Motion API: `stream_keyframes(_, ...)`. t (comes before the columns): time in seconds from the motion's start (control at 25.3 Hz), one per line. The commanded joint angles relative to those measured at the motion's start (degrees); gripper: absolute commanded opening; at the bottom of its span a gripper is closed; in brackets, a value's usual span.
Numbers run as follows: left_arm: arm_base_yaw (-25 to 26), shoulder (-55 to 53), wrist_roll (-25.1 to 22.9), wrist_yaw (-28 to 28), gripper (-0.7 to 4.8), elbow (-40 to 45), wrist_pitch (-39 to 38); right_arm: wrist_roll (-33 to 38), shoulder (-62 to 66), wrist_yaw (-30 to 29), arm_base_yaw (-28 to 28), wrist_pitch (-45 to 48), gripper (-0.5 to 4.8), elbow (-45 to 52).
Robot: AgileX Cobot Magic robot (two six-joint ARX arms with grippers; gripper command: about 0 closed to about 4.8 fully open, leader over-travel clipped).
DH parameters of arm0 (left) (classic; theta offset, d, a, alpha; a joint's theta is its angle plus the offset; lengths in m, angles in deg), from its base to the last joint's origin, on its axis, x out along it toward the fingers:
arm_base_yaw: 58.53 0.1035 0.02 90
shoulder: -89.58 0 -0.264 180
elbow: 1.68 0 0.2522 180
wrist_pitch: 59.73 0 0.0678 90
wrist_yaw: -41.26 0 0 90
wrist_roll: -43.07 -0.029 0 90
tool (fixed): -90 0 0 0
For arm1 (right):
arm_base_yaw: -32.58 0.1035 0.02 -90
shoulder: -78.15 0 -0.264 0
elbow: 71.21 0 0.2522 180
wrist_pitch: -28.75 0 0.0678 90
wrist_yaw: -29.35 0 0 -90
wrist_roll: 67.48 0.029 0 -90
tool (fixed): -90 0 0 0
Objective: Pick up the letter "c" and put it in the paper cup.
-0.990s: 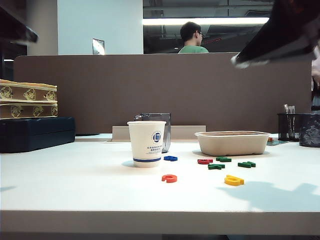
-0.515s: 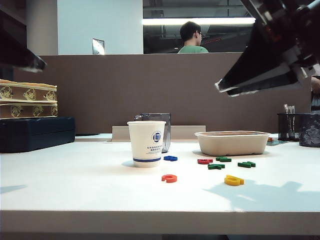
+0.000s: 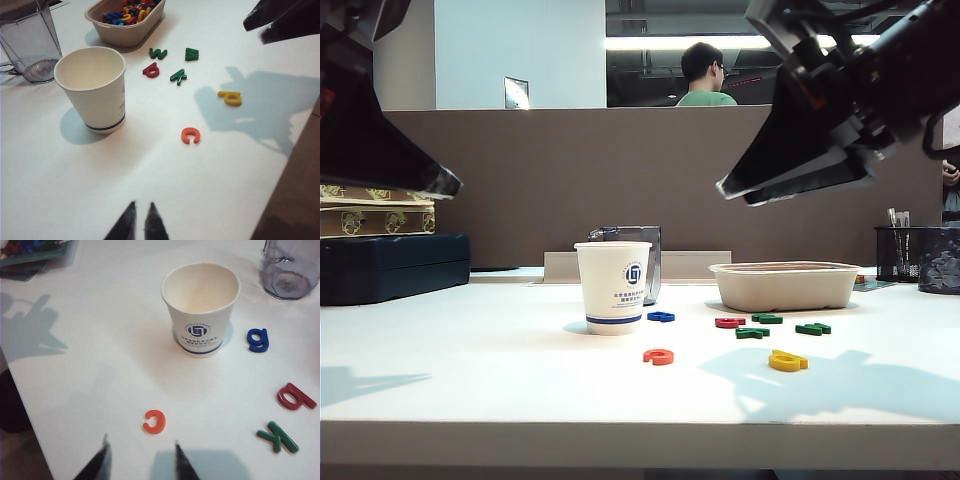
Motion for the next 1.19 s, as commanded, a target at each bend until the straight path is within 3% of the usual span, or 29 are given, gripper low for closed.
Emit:
stream_keyframes(0.04,-0.11,-1.57,-3.30,-0.76,0.30,-0.15,1.57,-2.58,2.01,-1.05,1.05,0.57,1.59,-0.42)
stream_keyframes(0.12,-0.11,-2.27,-3.52,-0.79,0.33,-0.15,1.81,-3.63,3.15,-1.05,2.01,0.55,1.59,-0.42)
stream_keyframes(0.24,-0.11,-4.15,-3.50,-0.81,1.20,-0.15,3.74,-4.66,5.16,-1.03,3.56,0.61,1.59,-0.44)
stream_keyframes(0.32,-0.11,-5.29,-3.58,-1.88,1.21,-0.15,5.81,-4.98,6.60,-0.83,4.70,0.66,1.59,-0.48)
stream_keyframes(0.63,-0.15,-5.79,-18.91,-7.04,1.22,-0.17,6.08,-12.98,8.11,5.42,6.67,1.03,1.58,-0.50)
stream_keyframes(1.19,-0.17,-8.07,-14.88,-5.64,1.31,-0.22,7.37,-12.66,17.16,5.35,6.84,3.08,1.58,-6.34)
